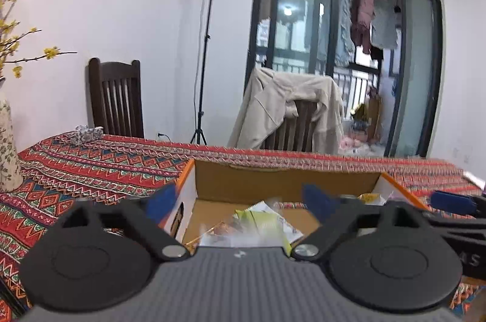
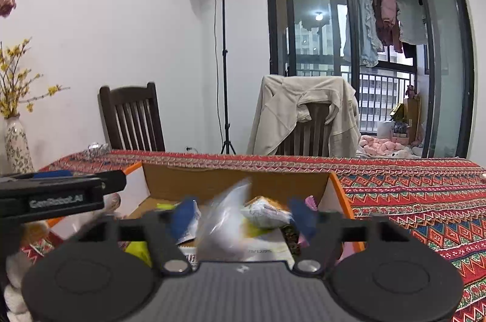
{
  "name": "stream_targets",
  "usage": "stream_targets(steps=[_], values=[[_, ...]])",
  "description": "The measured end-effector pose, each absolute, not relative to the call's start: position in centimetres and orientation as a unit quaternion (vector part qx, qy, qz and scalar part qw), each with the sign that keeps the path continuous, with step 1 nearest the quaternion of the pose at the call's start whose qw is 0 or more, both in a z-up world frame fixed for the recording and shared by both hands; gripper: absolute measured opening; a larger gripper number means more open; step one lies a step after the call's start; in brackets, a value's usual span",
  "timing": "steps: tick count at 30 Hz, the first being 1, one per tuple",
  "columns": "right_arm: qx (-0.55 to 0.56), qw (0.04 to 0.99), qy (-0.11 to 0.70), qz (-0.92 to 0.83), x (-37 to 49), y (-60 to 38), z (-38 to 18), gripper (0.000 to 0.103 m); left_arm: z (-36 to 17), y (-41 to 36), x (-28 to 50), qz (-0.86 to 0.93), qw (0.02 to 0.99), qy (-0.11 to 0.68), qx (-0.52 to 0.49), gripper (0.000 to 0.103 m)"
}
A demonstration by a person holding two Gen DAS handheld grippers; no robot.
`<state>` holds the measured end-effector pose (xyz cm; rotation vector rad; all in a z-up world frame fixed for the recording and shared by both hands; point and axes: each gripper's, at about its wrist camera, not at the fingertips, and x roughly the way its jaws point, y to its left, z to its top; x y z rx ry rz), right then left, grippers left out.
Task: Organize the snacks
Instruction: 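Carry both white packets over the box and open both tools to drop them, then move both tools back toward the remaining packets beside the box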
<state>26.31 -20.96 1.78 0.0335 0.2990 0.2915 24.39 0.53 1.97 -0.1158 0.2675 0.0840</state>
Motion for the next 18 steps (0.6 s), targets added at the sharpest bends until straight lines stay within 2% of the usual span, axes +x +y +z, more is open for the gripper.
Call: stream_targets(steps=[1,2,12,18], values=[[0.021,0.979,0.144,0.143,26.2,-21.1,1.8,0.100,2.0,0.6,24.2,0.045,0.989,0.126,-0.062,0.103],[0.026,0.980,0.141,0.142,26.1,-21.3,1.8,0.103,2.1,0.8,24.1,0.045,0.989,0.123,-0.067,0.103],[0.027,0.980,0.147,0.134,26.1,-21.5,1.6,0.103,2.4,1.0,24.0,0.048,0.988,0.125,-0.072,0.103],[0.015,0.983,0.140,0.121,24.4,-21.5,3.6,0.103,4.5,1.4,22.7,0.044,0.986,0.132,-0.094,0.103]])
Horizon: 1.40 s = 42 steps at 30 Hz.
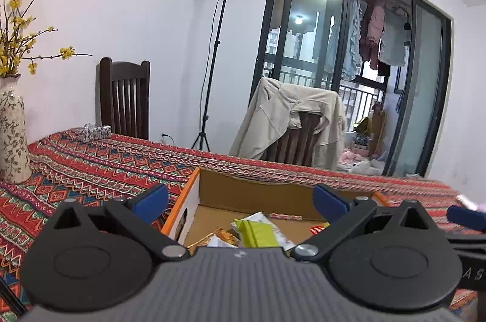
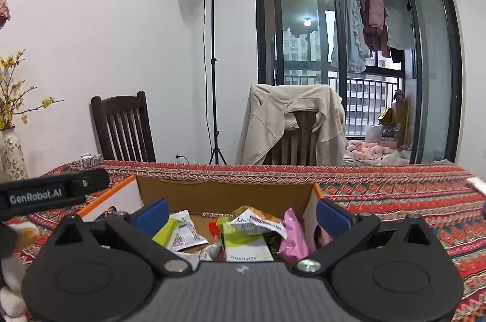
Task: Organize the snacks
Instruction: 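Move both tools back toward the remaining packets beside the box, then grasp a white chip packet with the right tool while the left tool grasps a pink packet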
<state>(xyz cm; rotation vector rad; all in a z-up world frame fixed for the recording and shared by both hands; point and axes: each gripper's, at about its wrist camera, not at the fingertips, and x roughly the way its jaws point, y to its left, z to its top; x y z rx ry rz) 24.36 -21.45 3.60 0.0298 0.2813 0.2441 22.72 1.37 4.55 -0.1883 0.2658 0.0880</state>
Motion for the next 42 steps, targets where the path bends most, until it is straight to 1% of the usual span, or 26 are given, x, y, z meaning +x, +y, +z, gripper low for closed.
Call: stream_targets(steps=[4,9,14,20,24,26,32,37,38,41,42], values=[[0.011,0.982,0.142,0.123,22.6,-21.8,4.7,0.103,6.1,1.5,21.1,0.039,0.986,0.134,-0.096,0.103],[-0.004,0.979,0.160,0.128,20.6,-22.2,4.5,0.103,6.2,1.5,18.6,0.035,0.986,0.145,-0.071,0.103],[-0.009,0.973,0.189,0.133,18.8,-22.4,3.0,0.103,4.5,2.5,16.4,0.032,0.982,0.177,-0.055,0.103],[-0.020,0.962,0.234,0.139,17.5,-22.4,0.2,0.103,0.9,4.5,14.9,0.036,0.973,0.223,-0.053,0.103],[-0.009,0.955,0.263,0.140,17.9,-22.1,-0.8,0.103,-1.9,5.8,14.7,0.041,0.968,0.239,-0.068,0.103],[-0.002,0.952,0.273,0.140,18.5,-21.9,-1.0,0.103,-2.5,6.1,14.9,0.043,0.965,0.247,-0.075,0.103],[0.010,0.940,0.317,0.127,21.6,-20.2,-1.7,0.103,-2.2,6.1,14.1,0.034,0.971,0.223,-0.078,0.103],[0.009,0.924,0.366,0.108,24.2,-19.0,-3.5,0.103,-2.1,6.3,14.3,0.031,0.970,0.227,-0.086,0.103],[0.015,0.921,0.374,0.110,24.6,-19.0,-3.9,0.103,-2.1,6.3,14.3,0.031,0.970,0.227,-0.088,0.103],[0.008,0.919,0.379,0.110,24.9,-18.5,-4.6,0.098,-2.1,6.4,14.3,0.030,0.969,0.227,-0.091,0.103],[0.000,0.920,0.376,0.109,24.7,-18.3,-4.6,0.093,-2.2,6.5,14.4,0.030,0.969,0.228,-0.092,0.103]])
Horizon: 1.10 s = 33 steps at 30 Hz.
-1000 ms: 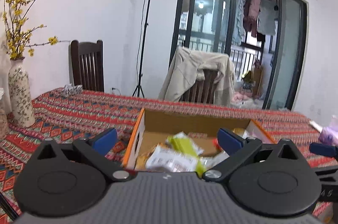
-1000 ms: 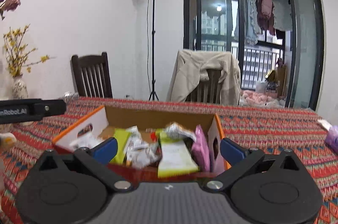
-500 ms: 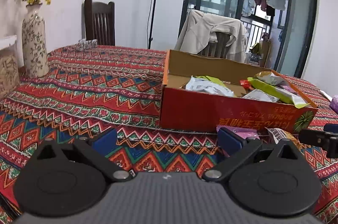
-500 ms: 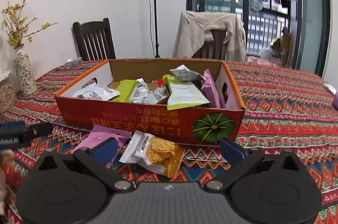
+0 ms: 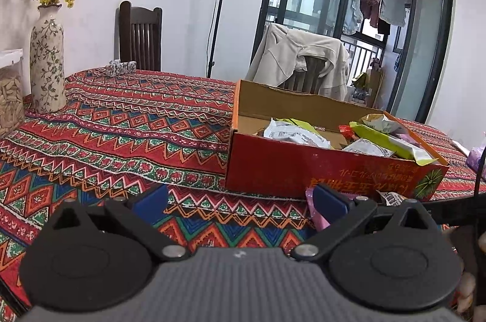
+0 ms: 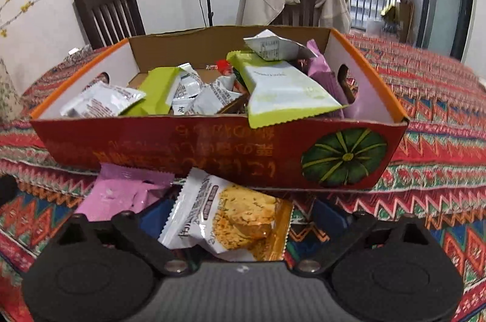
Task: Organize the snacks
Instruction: 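Grasp a white chip packet with the right tool while the left tool grasps a pink packet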
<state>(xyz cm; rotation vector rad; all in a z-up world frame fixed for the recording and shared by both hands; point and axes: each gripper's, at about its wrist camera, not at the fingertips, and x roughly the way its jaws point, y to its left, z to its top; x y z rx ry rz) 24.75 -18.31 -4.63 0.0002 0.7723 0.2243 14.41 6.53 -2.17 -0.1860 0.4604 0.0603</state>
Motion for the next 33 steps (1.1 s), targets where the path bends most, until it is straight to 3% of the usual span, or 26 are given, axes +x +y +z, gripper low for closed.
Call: stream_targets(steps=[5,12,22,33], values=[[-0.013,0.925,0.361,0.118,24.1,-18.4,-4.3,0.045,-2.2,6.7,14.5,0.032,0.969,0.227,-0.096,0.103],[-0.012,0.936,0.326,0.134,22.4,-19.8,-3.2,0.035,-2.4,7.1,14.8,0.042,0.965,0.236,-0.106,0.103],[-0.009,0.959,0.258,0.114,19.8,-24.4,-2.8,0.035,-2.5,7.1,14.8,0.050,0.965,0.238,-0.101,0.103],[0.048,0.963,0.246,0.100,19.9,-27.3,-3.8,0.035,-1.9,5.5,15.7,0.038,0.955,0.279,-0.093,0.103]])
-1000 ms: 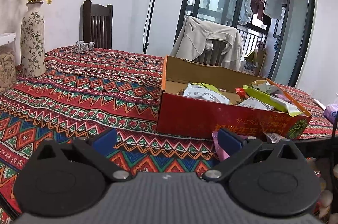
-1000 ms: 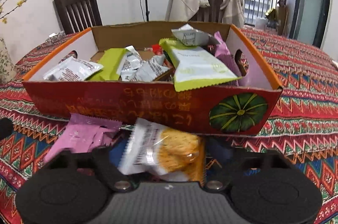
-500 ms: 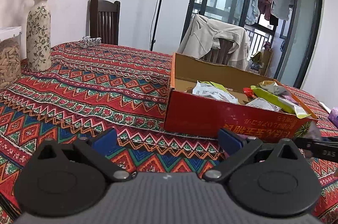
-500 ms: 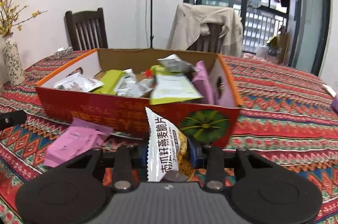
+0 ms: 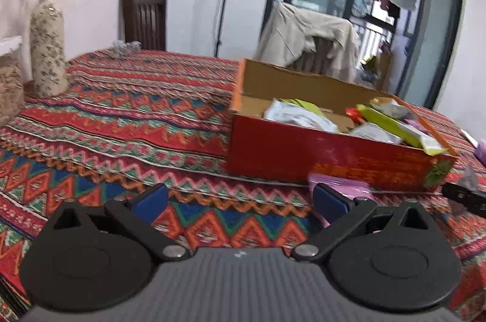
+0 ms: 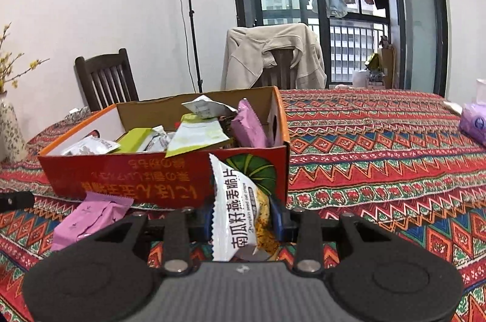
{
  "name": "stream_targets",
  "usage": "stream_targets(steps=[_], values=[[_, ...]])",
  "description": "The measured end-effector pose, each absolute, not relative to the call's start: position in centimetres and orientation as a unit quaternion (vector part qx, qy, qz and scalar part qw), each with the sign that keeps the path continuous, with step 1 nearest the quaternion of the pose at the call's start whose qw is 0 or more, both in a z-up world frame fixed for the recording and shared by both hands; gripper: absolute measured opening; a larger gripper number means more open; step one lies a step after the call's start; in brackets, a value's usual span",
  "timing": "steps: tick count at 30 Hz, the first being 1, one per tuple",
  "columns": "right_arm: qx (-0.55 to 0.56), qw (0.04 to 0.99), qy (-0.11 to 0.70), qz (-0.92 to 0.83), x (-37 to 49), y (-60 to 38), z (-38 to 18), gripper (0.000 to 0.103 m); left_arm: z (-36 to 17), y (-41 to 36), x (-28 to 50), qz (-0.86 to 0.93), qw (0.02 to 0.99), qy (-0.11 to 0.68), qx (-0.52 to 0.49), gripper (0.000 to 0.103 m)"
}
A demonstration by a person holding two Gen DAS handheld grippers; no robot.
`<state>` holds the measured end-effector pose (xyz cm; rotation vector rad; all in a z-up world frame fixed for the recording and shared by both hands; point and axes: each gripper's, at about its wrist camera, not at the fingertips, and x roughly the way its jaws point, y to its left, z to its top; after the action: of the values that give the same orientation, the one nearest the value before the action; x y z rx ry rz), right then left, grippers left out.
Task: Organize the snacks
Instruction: 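Grasp a white chip packet with the right tool while the left tool grasps a pink packet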
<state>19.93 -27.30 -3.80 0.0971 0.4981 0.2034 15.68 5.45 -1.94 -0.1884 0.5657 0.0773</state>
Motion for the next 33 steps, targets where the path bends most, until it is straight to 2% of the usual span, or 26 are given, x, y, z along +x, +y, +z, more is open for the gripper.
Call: stream_targets(steps=[6,22,27,29,31,33], values=[[0.051,0.962,0.250,0.101,20.1,-27.2,-4.0,0.035,-0.8,1.7,17.1,0.019,0.951,0.302,-0.069,0.103],[0.067,0.960,0.249,0.110,19.9,-27.9,-3.9,0.035,-4.0,-3.7,21.2,0.041,0.924,0.378,-0.050,0.103],[0.067,0.959,0.249,0.115,19.9,-27.8,-3.8,0.035,-4.6,-4.7,20.8,0.051,0.931,0.362,-0.015,0.094],[0.065,0.959,0.249,0.116,19.9,-27.8,-3.8,0.035,-4.6,-5.2,20.4,0.042,0.935,0.352,-0.012,0.075],[0.066,0.959,0.249,0.116,19.9,-27.7,-3.9,0.035,-4.3,-5.6,20.1,0.033,0.937,0.346,-0.008,0.064],[0.067,0.959,0.250,0.116,20.0,-27.7,-3.9,0.035,-4.2,-5.7,19.9,0.031,0.937,0.347,-0.007,0.063]])
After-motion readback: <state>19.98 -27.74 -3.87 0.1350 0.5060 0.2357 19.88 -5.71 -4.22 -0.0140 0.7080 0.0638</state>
